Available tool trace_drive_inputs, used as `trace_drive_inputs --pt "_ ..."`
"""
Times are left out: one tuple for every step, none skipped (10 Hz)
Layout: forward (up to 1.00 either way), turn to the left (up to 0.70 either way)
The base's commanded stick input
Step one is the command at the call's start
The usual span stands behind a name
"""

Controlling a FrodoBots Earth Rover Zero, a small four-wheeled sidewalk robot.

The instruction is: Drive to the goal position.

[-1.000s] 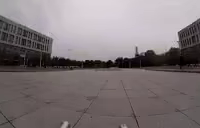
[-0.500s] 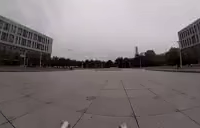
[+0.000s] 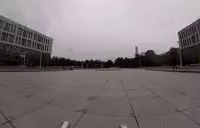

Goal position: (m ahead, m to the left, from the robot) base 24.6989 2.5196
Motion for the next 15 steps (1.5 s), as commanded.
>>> trace_drive_inputs --pt "0.05 0.0" --pt "0.05 0.0" --pt "0.05 0.0" --pt "0.05 0.0" --pt "0.05 0.0" --pt "0.05 0.0" --pt "0.05 0.0" --pt "0.05 0.0" --pt "0.05 0.0" --pt "0.04 0.0" --pt "0.04 0.0" --pt "0.05 0.0" --pt "0.05 0.0" --pt "0.05 0.0" --pt "0.05 0.0"
